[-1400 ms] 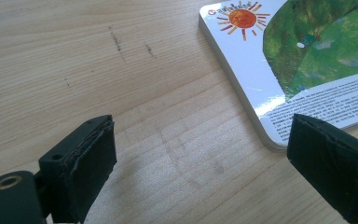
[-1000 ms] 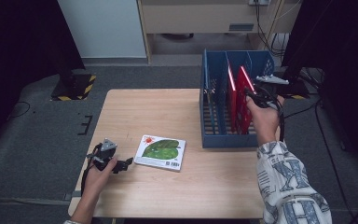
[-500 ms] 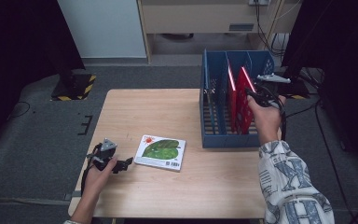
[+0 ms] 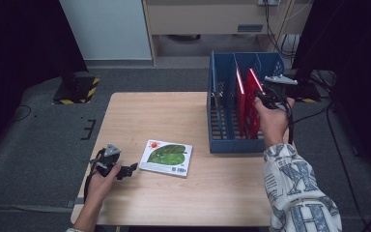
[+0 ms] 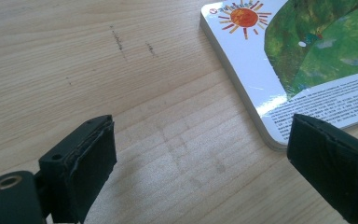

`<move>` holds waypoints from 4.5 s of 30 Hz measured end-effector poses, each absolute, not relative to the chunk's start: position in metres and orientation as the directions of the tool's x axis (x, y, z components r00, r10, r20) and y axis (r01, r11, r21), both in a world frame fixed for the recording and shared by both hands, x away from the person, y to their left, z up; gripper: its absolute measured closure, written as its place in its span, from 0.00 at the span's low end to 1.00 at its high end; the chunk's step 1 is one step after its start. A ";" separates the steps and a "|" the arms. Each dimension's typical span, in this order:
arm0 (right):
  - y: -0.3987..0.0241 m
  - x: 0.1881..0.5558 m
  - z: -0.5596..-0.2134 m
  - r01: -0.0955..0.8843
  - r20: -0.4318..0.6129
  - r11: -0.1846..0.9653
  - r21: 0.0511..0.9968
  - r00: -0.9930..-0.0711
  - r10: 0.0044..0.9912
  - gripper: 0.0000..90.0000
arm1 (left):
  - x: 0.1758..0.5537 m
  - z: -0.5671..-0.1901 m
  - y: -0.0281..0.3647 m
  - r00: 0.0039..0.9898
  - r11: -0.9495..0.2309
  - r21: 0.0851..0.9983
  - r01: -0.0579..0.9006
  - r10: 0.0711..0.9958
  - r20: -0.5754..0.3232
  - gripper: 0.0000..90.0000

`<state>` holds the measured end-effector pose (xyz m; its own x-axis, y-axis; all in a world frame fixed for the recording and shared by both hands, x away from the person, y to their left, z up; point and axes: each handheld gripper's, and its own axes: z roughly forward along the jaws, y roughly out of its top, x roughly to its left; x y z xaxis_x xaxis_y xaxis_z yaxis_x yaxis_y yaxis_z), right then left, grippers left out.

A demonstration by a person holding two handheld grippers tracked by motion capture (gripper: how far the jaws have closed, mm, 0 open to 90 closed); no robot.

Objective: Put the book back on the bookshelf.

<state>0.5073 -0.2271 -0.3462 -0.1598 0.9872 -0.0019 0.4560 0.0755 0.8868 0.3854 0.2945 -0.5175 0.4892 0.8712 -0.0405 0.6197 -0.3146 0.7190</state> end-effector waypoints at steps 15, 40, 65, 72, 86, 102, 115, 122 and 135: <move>-0.216 0.530 -0.334 0.431 -0.007 0.061 0.900 -0.126 0.992 0.88 | 0.385 -0.518 0.294 0.493 -0.314 0.719 0.620 0.869 -0.046 0.08; -0.208 0.554 -0.342 0.413 -0.001 0.047 0.909 -0.110 0.994 0.87 | 0.385 -0.519 0.293 0.503 -0.325 0.711 0.623 0.863 -0.047 0.08; -0.203 0.553 -0.346 0.414 0.000 0.060 0.908 -0.144 0.990 0.85 | 0.386 -0.519 0.293 0.503 -0.323 0.713 0.622 0.863 -0.048 0.08; -0.202 0.548 -0.348 0.422 0.016 0.055 0.905 -0.163 0.986 0.83 | 0.385 -0.519 0.293 0.503 -0.322 0.714 0.622 0.863 -0.048 0.08; -0.208 0.537 -0.350 0.425 0.080 0.010 0.905 -0.194 0.978 0.77 | 0.386 -0.519 0.293 0.502 -0.323 0.712 0.623 0.864 -0.047 0.08; -0.216 0.510 -0.337 0.357 0.076 0.015 0.934 -0.240 0.968 0.71 | 0.386 -0.519 0.292 0.504 -0.330 0.710 0.622 0.863 -0.041 0.08; -0.217 0.493 -0.331 0.350 0.069 0.036 0.936 -0.282 0.957 0.79 | 0.386 -0.519 0.292 0.506 -0.334 0.708 0.622 0.862 -0.038 0.08; -0.215 0.491 -0.334 0.360 0.074 0.039 0.932 -0.295 0.953 0.81 | 0.386 -0.519 0.292 0.508 -0.340 0.705 0.623 0.861 -0.034 0.08; -0.212 0.486 -0.334 0.355 0.105 0.018 0.935 -0.324 0.940 0.78 | 0.386 -0.519 0.292 0.508 -0.338 0.705 0.623 0.861 -0.035 0.08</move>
